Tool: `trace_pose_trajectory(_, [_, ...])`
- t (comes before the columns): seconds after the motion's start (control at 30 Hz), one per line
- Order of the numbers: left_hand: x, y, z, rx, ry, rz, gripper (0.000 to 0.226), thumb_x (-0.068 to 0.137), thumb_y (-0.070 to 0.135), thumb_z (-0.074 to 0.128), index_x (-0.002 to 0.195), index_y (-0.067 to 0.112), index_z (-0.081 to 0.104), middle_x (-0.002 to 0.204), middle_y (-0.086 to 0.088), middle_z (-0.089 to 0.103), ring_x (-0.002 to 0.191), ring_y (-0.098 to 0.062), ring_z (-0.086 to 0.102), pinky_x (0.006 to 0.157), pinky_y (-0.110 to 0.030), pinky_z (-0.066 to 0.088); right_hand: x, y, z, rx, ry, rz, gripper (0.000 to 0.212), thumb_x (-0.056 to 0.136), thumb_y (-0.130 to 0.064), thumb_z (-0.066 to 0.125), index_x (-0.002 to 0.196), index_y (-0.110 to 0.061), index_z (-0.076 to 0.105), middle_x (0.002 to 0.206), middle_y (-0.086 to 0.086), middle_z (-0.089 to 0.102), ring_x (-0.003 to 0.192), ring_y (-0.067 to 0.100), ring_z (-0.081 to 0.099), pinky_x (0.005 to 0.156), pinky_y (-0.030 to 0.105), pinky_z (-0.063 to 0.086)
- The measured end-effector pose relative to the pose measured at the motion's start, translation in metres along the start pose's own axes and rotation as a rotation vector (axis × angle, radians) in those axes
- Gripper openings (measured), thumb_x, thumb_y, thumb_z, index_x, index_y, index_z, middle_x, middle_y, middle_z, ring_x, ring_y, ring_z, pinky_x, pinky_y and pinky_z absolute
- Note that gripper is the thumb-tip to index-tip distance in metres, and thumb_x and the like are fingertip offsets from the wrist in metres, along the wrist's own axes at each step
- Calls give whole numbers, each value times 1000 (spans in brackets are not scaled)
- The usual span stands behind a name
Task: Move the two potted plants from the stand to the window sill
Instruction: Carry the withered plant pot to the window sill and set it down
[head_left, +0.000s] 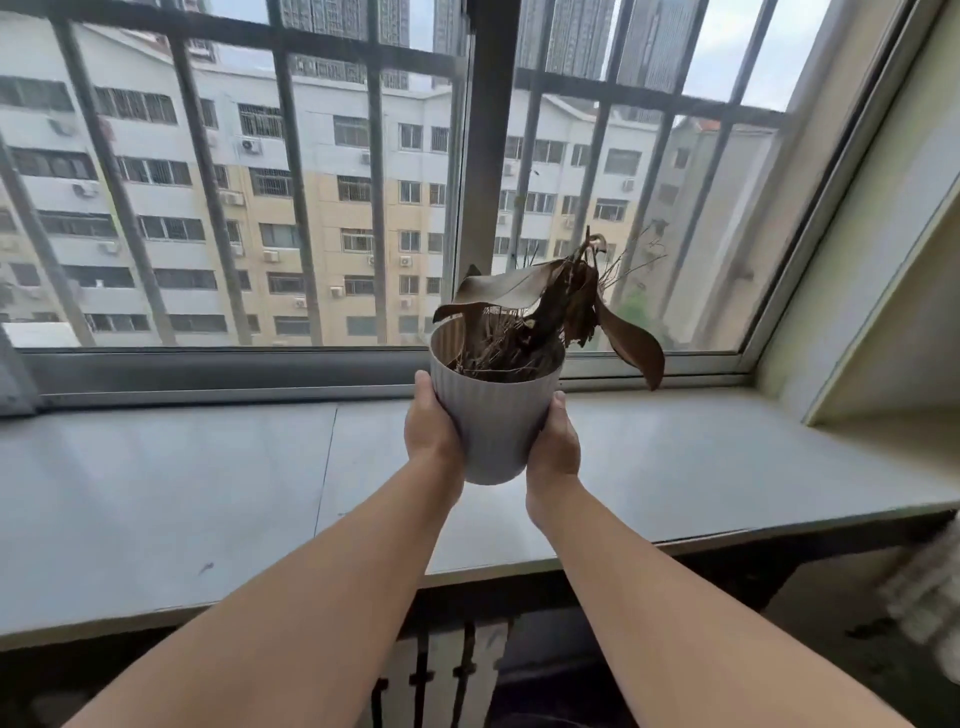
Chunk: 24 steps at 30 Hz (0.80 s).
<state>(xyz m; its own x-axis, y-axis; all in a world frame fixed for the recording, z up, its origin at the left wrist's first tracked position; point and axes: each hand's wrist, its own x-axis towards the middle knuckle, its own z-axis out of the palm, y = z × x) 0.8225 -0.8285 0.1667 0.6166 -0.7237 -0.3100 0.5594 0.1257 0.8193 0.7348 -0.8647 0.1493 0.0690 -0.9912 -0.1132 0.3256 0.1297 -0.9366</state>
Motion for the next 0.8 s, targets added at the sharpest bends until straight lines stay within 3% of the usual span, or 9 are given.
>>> trace_pose_trajectory(0.17, [26,-15,-9,22,43,46,38,87,49,45,69,24,68,66,10,71,75,-12,60,58,-28,43,24,21,5,-8,-20,26,42,97,-41,33,118,-17,61,100,-5,62,85,3,55,69,18,43])
trace_pose_trajectory(0.23, [35,-20,-13,10,71,57,37,88,47,46,70,23,67,71,8,69,74,-11,59,59,-28,44,30,29,7,-17,-35,35,40,97,-41,32,112,-19,61,96,-7,63,85,3,55,69,17,43])
trace_pose_trajectory(0.37, [49,-27,-21,15,103,83,36,89,41,45,65,21,63,69,6,65,69,-11,56,57,-27,42,35,41,11,-33,-64,50,45,97,-41,32,117,-14,61,111,1,62,101,15,55,89,27,42])
trace_pose_trajectory(0.47, [58,-31,-26,43,118,102,38,88,39,45,60,20,60,53,10,64,64,-12,54,55,-27,41,40,49,12,-67,-69,29,38,96,-42,33,95,-22,65,107,1,63,96,13,56,90,29,41])
trace_pose_trajectory(0.6, [66,-36,-31,30,130,84,40,91,43,43,69,18,64,74,2,66,72,-13,57,61,-29,45,42,57,13,-82,-66,14,37,98,-37,32,101,-19,64,114,4,63,106,17,56,99,32,41])
trace_pose_trajectory(0.7, [73,-41,-34,63,130,105,42,92,45,40,69,19,63,78,3,65,76,-13,58,70,-31,46,42,60,13,-85,-71,13,38,98,-36,32,106,-16,64,119,7,63,113,21,55,105,37,40])
trace_pose_trajectory(0.8, [80,-46,-38,97,126,112,44,92,48,40,69,21,64,81,3,66,82,-16,59,82,-34,46,46,63,10,-111,-65,-9,36,98,-36,31,91,-23,64,106,1,64,104,17,55,98,32,41])
